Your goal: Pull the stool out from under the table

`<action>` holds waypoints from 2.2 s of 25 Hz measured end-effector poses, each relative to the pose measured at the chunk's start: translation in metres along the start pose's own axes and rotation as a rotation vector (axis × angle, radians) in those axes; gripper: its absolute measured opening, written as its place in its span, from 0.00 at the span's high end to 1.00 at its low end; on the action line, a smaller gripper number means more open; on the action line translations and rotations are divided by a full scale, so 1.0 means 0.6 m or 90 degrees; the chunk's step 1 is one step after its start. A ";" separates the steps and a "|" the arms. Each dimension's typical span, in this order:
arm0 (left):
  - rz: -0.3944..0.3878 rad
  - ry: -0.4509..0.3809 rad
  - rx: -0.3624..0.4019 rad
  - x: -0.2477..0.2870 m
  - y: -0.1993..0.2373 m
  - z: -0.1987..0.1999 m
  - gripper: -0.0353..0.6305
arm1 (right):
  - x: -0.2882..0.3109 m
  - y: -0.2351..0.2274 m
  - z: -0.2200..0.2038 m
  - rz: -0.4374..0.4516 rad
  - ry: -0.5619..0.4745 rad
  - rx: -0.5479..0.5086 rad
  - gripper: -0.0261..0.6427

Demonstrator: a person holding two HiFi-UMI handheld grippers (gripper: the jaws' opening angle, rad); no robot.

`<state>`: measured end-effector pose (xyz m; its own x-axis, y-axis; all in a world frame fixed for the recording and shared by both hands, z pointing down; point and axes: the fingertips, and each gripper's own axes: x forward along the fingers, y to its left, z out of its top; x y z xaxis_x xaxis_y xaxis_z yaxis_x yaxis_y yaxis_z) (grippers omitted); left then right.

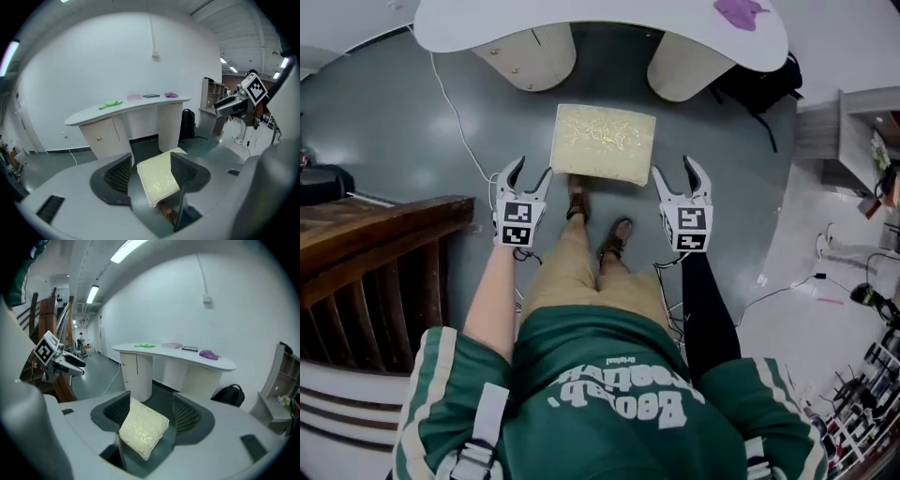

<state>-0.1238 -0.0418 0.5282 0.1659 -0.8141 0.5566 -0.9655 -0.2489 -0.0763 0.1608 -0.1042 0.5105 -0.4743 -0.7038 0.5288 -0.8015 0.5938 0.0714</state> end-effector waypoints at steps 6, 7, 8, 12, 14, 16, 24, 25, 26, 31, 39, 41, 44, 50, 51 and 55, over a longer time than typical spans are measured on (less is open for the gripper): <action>0.001 -0.103 0.032 -0.101 0.009 0.164 0.53 | -0.068 0.021 0.135 -0.008 -0.083 -0.020 0.53; -0.003 -0.117 0.039 -0.113 0.011 0.184 0.53 | -0.073 0.029 0.152 -0.006 -0.095 -0.022 0.53; -0.006 -0.132 0.045 -0.127 0.013 0.202 0.53 | -0.078 0.037 0.165 -0.004 -0.105 -0.026 0.53; -0.024 -0.185 0.069 -0.173 0.024 0.258 0.53 | -0.099 0.063 0.220 -0.022 -0.132 -0.039 0.53; -0.035 -0.212 0.084 -0.190 0.033 0.288 0.53 | -0.108 0.073 0.250 -0.035 -0.146 -0.043 0.53; -0.043 -0.240 0.094 -0.204 0.045 0.316 0.53 | -0.121 0.083 0.284 -0.054 -0.161 -0.050 0.53; -0.085 -0.330 0.116 -0.241 0.054 0.389 0.53 | -0.192 0.102 0.348 -0.117 -0.203 -0.062 0.55; -0.090 -0.336 0.113 -0.244 0.054 0.392 0.53 | -0.201 0.105 0.352 -0.123 -0.208 -0.063 0.55; -0.094 -0.342 0.110 -0.248 0.053 0.395 0.53 | -0.209 0.109 0.358 -0.128 -0.215 -0.065 0.55; -0.109 -0.379 0.113 -0.267 0.044 0.419 0.53 | -0.233 0.131 0.376 -0.135 -0.238 -0.074 0.55; -0.115 -0.399 0.116 -0.278 0.047 0.428 0.53 | -0.234 0.145 0.380 -0.139 -0.239 -0.075 0.55; -0.118 -0.408 0.116 -0.280 0.046 0.432 0.53 | -0.236 0.144 0.379 -0.142 -0.237 -0.076 0.56; -0.112 -0.405 0.119 -0.283 0.049 0.433 0.53 | -0.243 0.141 0.385 -0.167 -0.241 -0.092 0.66; -0.079 -0.427 0.112 -0.292 0.069 0.434 0.93 | -0.247 0.151 0.388 -0.163 -0.263 -0.109 0.95; -0.077 -0.429 0.112 -0.292 0.070 0.434 0.93 | -0.246 0.153 0.389 -0.161 -0.262 -0.105 0.95; -0.071 -0.433 0.118 -0.296 0.073 0.440 0.93 | -0.248 0.156 0.391 -0.153 -0.263 -0.103 0.95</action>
<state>-0.1423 -0.0466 0.2079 0.4081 -0.9106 -0.0657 -0.8956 -0.3853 -0.2223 0.0707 -0.0353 0.2401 -0.4137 -0.9044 0.1044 -0.8549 0.4254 0.2970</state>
